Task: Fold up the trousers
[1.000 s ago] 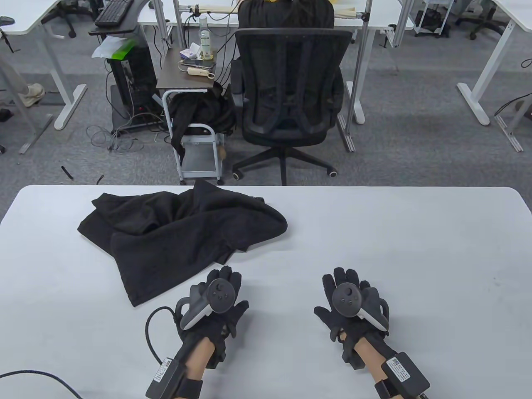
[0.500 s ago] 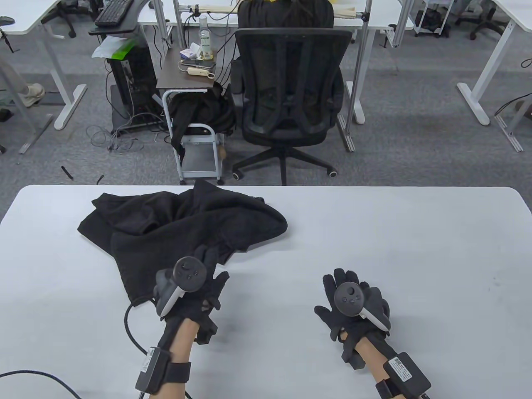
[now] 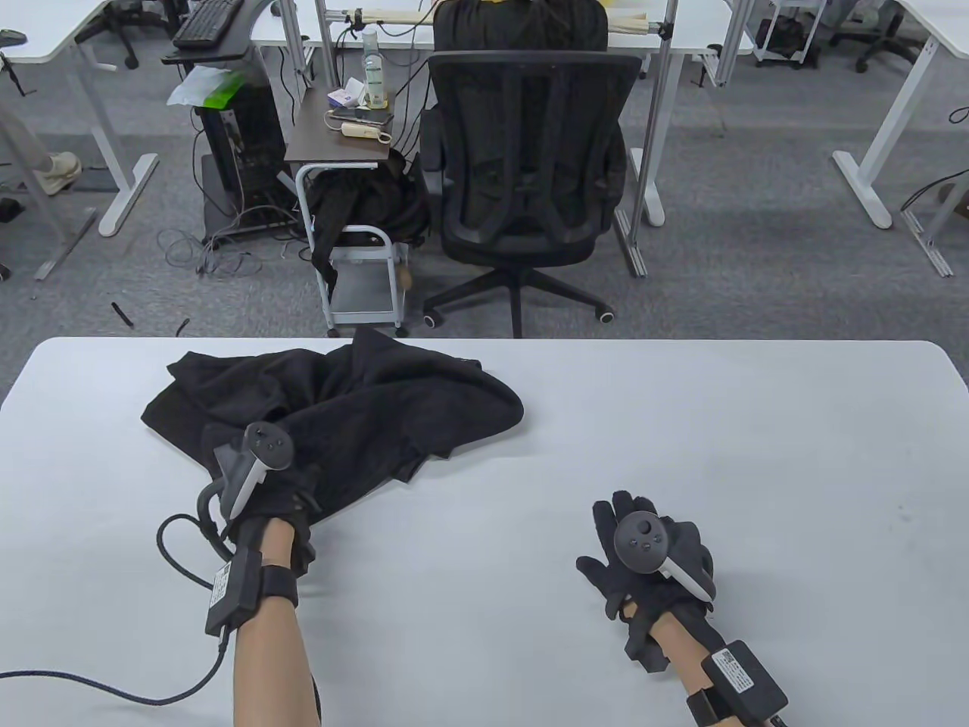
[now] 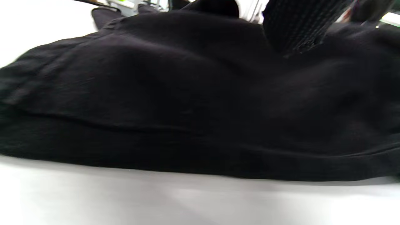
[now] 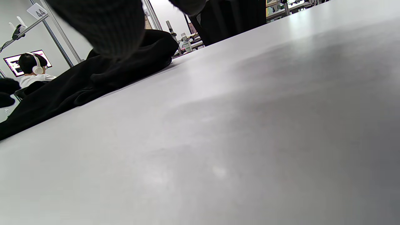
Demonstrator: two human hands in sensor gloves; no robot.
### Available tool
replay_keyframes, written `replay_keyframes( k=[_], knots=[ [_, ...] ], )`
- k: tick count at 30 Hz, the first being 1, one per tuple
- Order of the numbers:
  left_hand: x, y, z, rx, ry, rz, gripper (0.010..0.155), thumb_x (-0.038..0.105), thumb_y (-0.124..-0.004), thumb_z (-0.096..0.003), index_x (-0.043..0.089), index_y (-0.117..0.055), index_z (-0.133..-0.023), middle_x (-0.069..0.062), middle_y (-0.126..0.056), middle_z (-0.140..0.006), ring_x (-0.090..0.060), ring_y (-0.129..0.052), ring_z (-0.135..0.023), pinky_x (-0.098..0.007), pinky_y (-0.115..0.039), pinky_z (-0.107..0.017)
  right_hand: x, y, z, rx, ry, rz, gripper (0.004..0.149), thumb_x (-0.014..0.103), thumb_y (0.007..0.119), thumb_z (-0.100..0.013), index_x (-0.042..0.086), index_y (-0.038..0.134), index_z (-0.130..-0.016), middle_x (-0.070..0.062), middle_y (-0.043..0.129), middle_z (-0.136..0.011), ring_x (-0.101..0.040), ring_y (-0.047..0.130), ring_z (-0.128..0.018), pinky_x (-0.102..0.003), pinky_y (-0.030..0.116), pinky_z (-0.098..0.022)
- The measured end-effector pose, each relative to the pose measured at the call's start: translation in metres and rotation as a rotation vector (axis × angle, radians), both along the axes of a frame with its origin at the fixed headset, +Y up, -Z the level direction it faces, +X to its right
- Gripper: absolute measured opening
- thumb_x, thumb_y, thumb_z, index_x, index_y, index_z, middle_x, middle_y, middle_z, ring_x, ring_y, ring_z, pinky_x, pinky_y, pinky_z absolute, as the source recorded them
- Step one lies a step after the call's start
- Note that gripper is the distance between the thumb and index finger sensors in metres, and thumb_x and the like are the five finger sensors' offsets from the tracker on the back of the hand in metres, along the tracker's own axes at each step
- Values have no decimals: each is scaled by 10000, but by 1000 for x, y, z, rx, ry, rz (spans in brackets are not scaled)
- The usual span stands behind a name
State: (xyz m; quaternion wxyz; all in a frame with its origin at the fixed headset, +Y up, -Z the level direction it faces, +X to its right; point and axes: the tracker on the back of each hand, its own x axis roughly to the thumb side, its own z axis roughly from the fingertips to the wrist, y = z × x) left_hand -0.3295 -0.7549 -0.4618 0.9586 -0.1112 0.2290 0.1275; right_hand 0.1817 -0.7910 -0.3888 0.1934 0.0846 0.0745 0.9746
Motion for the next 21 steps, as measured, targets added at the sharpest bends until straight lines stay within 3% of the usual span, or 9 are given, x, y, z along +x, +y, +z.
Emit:
replay_keyframes(
  k=[4,5,7,10,13,18,21],
  knots=[
    [-8,-29,3,-172,48,82,814,626,-743,-476,420,-237,-1080,59,-172,-1240,-288,-167,-1158,-607,-307,-801,1,-2,-2,-11,-6,6,819,562,724,-453,193,372,-1095,-149,242,-1149,-484,271,-1059,-693,276,-723],
    [-6,-36,4,-238,49,117,791,639,-679,-487,440,-183,-1070,81,-75,-1223,-270,-84,-1146,-607,-280,-803,1,-2,-3,-13,-7,7,819,560,725,-454,193,371,-1095,-150,242,-1149,-483,271,-1059,-693,277,-723],
    [-2,-34,5,-147,36,98,775,611,-712,-478,409,-267,-1079,47,-133,-1230,-300,-148,-1144,-620,-303,-792,1,-3,-3,-17,-6,8,817,560,726,-454,193,374,-1094,-150,244,-1149,-485,277,-1059,-693,278,-722],
    [11,-30,6,-246,-50,25,764,641,-673,-482,404,-268,-1086,20,-134,-1227,-327,-184,-1141,-600,-335,-797,-3,-4,-3,-19,3,20,817,558,727,-455,191,376,-1095,-149,247,-1150,-485,280,-1059,-693,281,-722],
    [31,-26,11,-260,-111,-13,752,631,-683,-479,375,-326,-1089,-18,-167,-1225,-376,-237,-1128,-594,-367,-792,-8,-6,-3,-26,19,39,814,556,727,-456,191,379,-1095,-151,252,-1150,-485,287,-1058,-693,284,-722],
    [90,-13,26,-353,-322,-144,759,650,-699,-472,356,-390,-1100,-113,-312,-1226,-450,-451,-1064,-584,-434,-785,-16,-9,-3,-32,39,59,808,554,727,-458,190,386,-1094,-152,262,-1149,-487,296,-1057,-693,289,-721],
    [126,-6,36,-330,-429,-104,714,635,-696,-477,358,-470,-1096,-154,-443,-1205,-448,-576,-1015,-581,-503,-766,-19,-10,-3,-35,47,66,808,554,727,-458,188,388,-1094,-152,267,-1150,-487,302,-1056,-693,291,-721]
  ],
)
